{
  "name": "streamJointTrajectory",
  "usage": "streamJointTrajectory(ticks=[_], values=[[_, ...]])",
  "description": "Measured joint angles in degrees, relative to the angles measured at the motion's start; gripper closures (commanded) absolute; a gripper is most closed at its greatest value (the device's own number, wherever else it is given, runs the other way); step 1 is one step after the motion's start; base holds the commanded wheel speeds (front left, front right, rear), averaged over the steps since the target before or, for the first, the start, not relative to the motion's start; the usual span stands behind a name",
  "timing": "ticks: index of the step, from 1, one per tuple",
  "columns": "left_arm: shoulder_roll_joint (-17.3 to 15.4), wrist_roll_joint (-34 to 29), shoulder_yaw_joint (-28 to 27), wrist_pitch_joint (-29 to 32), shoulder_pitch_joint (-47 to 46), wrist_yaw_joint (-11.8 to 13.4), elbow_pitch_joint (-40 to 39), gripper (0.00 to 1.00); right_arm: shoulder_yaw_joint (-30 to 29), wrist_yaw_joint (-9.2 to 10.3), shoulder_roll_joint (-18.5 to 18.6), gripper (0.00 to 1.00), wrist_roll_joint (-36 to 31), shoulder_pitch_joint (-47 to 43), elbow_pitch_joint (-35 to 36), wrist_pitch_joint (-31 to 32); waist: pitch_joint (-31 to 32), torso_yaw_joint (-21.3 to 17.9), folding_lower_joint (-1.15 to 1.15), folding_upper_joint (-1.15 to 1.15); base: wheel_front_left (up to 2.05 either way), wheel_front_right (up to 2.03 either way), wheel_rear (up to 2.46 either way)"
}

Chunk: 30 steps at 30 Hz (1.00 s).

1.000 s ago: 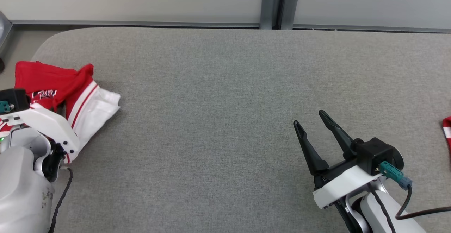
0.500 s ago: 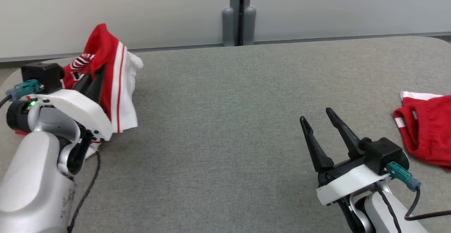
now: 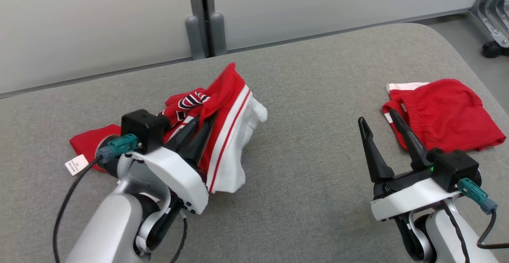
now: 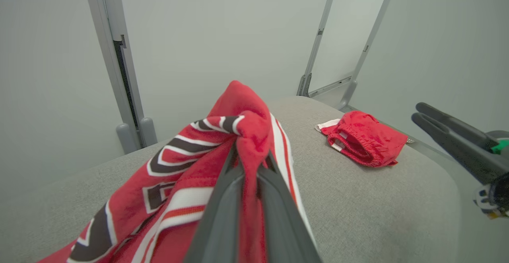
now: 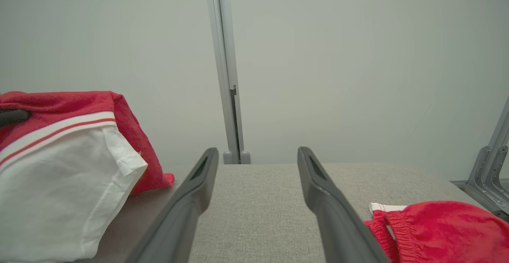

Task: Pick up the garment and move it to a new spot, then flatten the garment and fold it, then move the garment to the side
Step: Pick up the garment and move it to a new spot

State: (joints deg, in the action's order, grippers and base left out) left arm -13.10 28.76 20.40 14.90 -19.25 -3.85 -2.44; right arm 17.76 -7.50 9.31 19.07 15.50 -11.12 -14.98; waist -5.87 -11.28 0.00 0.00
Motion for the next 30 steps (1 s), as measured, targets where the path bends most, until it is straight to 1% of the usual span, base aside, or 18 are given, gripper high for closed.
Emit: streamJointTrajectory(ticks=[2,5,8,9,10,11,13,15,19,22,27,30], values=[[1.1,-0.07,1.36,-0.26,0.88,0.05,0.24,1.0,-0.65,0.0,0.0,0.0,-0.07,-0.24,0.3,-0.01,-0.43,-1.17,0.0,0.0,0.0,0.0,0.0],[1.97,-0.9,3.32,-1.87,1.48,-0.21,4.05,1.0,-0.67,0.0,-0.19,0.0,-0.26,-0.26,0.51,-0.01,-1.23,-2.52,0.0,0.0,0.0,0.0,0.0],[2.58,-2.37,5.39,-3.81,1.46,-0.86,11.28,1.0,-0.49,0.0,-0.46,0.0,-0.26,-0.24,0.52,-0.01,-2.09,-3.36,0.0,0.0,0.0,0.0,0.0],[3.13,-2.88,6.86,-4.99,1.19,-1.26,16.3,1.0,-0.35,0.0,-0.69,0.0,-0.27,-0.19,0.56,0.0,-2.56,-3.66,0.0,0.0,0.0,0.0,0.0],[3.55,-3.15,7.76,-5.61,1.05,-1.8,18.78,0.35,-0.33,0.0,-0.76,0.0,-0.26,-0.16,0.48,-0.01,-2.76,-3.73,0.0,0.0,0.0,0.0,0.0],[4.21,-2.91,8.43,-6.24,0.98,-2.16,21.01,0.0,-0.2,0.0,-0.75,0.0,-0.26,-0.14,0.33,-0.01,-2.96,-3.74,0.0,0.0,0.0,0.0,0.0],[4.83,-2.96,9.67,-7.54,0.28,-2.49,24.61,0.0,-0.04,0.0,-0.8,0.0,-0.24,0.04,0.09,-0.01,-3.26,-3.63,0.0,0.0,0.0,0.0,0.0],[5.38,-2.85,9.93,-9.35,-0.8,-2.72,26.59,0.0,-0.3,0.0,-0.79,0.0,-0.24,0.12,0.05,-0.01,-3.41,-3.25,0.0,0.0,0.0,0.0,0.0],[5.26,-2.44,8.93,-13.13,-2.25,-2.89,27.35,0.0,-0.79,0.0,-0.73,0.0,-0.27,0.04,-0.14,-0.01,-3.22,-1.88,0.0,0.0,0.0,0.0,0.0],[4.31,-2.42,7.95,-14.96,-2.46,-2.3,25.16,0.0,-0.99,0.0,-0.49,0.0,-0.31,-0.27,-0.19,0.0,-2.63,-0.7,0.0,0.0,0.0,0.0,0.0],[2.15,-2.1,6.15,-15.06,-1.38,-0.7,18.59,0.0,-1.48,0.0,0.02,0.0,-0.41,-0.8,-0.09,-0.01,-1.28,1.64,0.0,0.0,0.0,0.0,0.0],[0.65,-2.07,4.59,-15.69,0.43,1.35,13.81,0.0,-1.56,0.0,0.19,0.0,-0.45,-1.07,-0.11,-0.01,-0.38,3.15,0.0,0.0,0.0,0.0,0.0]])
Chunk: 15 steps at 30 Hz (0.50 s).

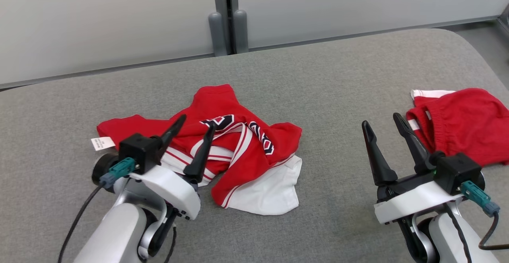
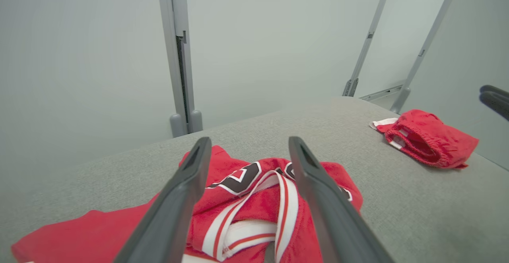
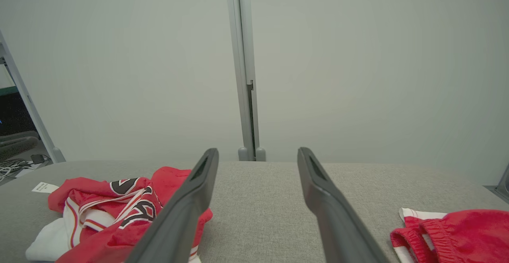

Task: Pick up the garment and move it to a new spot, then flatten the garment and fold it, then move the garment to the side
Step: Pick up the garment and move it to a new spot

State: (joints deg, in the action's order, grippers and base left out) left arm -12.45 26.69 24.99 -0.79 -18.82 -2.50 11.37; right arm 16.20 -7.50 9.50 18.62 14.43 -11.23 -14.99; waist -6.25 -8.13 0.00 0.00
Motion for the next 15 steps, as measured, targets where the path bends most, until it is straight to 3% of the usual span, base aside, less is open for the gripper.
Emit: streamJointTrajectory(ticks=[7,15], values=[[-3.3,-1.75,-4.31,-4.54,4.85,5.28,-7.3,0.0,0.01,0.0,0.09,0.0,-0.01,-0.94,-0.16,0.0,1.91,3.03,0.0,0.0,0.0,0.0,0.0],[-4.79,-1.08,-10.1,-10.34,13.05,10.21,-10.27,0.0,-1.29,0.0,0.57,0.0,-0.01,-2.67,-0.21,0.01,4.25,4.85,0.0,0.0,0.0,0.0,0.0]])
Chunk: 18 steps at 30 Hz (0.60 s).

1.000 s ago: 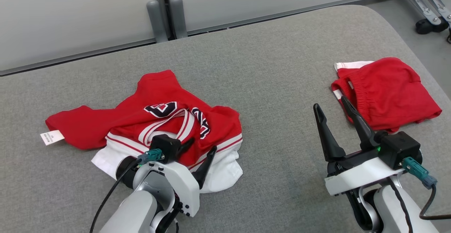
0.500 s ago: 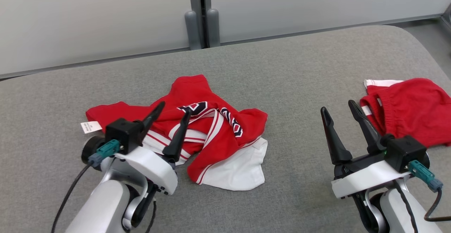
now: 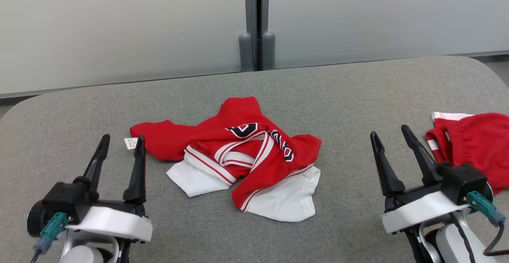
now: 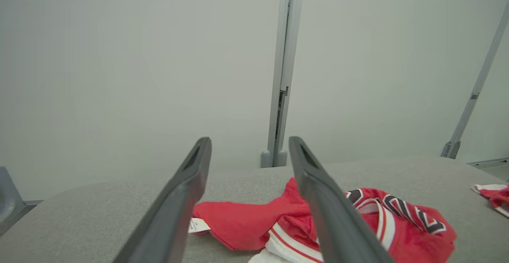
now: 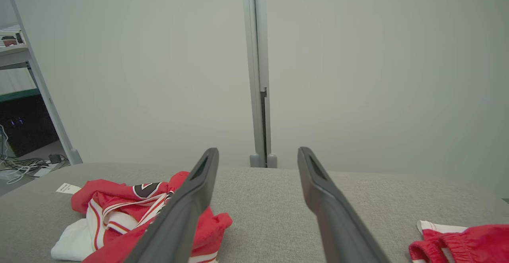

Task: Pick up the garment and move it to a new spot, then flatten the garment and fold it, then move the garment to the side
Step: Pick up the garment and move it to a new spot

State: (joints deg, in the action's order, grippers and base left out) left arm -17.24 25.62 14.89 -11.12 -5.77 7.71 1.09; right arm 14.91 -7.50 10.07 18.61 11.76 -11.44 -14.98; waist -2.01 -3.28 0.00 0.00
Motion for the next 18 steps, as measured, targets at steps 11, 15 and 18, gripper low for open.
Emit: streamJointTrajectory(ticks=[11,15,18], values=[[1.91,1.56,-3.5,-3.52,7.21,0.9,3.55,0.0,-2.38,0.0,-0.65,0.0,-0.25,-4.02,-0.25,-0.01,1.63,0.29,0.0,0.0,0.0,0.0,0.0],[3.23,0.88,-4.17,-3.79,7.32,-0.1,5.32,0.0,-2.64,0.0,-0.75,0.0,-0.76,-4.53,-0.67,0.0,1.6,0.09,0.0,0.0,0.0,0.0,0.0],[3.74,0.34,-4.79,-3.82,7.3,-0.45,5.71,0.0,-2.81,0.0,-0.68,0.0,-0.76,-4.7,-0.85,-0.01,1.57,-0.04,0.0,0.0,0.0,0.0,0.0]])
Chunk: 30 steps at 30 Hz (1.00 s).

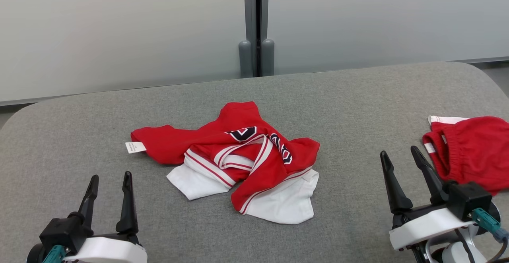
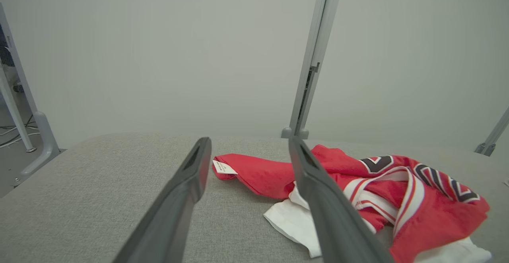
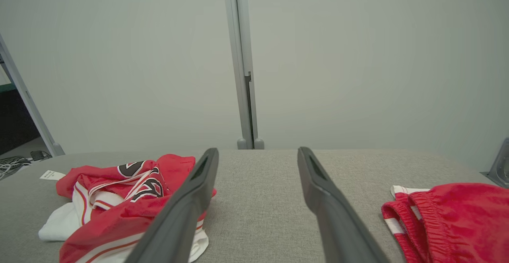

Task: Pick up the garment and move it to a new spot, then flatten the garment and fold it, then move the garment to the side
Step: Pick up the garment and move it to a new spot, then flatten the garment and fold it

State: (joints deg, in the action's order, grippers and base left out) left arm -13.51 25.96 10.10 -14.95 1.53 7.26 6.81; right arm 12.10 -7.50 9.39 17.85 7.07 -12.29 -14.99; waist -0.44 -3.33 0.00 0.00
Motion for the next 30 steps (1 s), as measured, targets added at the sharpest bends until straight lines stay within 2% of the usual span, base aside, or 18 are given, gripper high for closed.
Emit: streamJointTrajectory(ticks=[13,30], values=[[3.21,-3.7,-2.96,-0.04,-0.05,-2.61,0.31,0.0,-0.16,0.0,0.2,0.0,-0.04,0.01,-0.26,0.0,0.0,-0.36,0.0,0.0,0.0,0.0,0.0],[4.9,-5.7,-4.43,-0.04,-0.07,-3.78,1.19,0.0,0.46,0.0,0.35,0.0,-0.04,0.05,-0.88,0.0,0.04,0.13,0.0,0.0,0.0,0.0,0.0]])
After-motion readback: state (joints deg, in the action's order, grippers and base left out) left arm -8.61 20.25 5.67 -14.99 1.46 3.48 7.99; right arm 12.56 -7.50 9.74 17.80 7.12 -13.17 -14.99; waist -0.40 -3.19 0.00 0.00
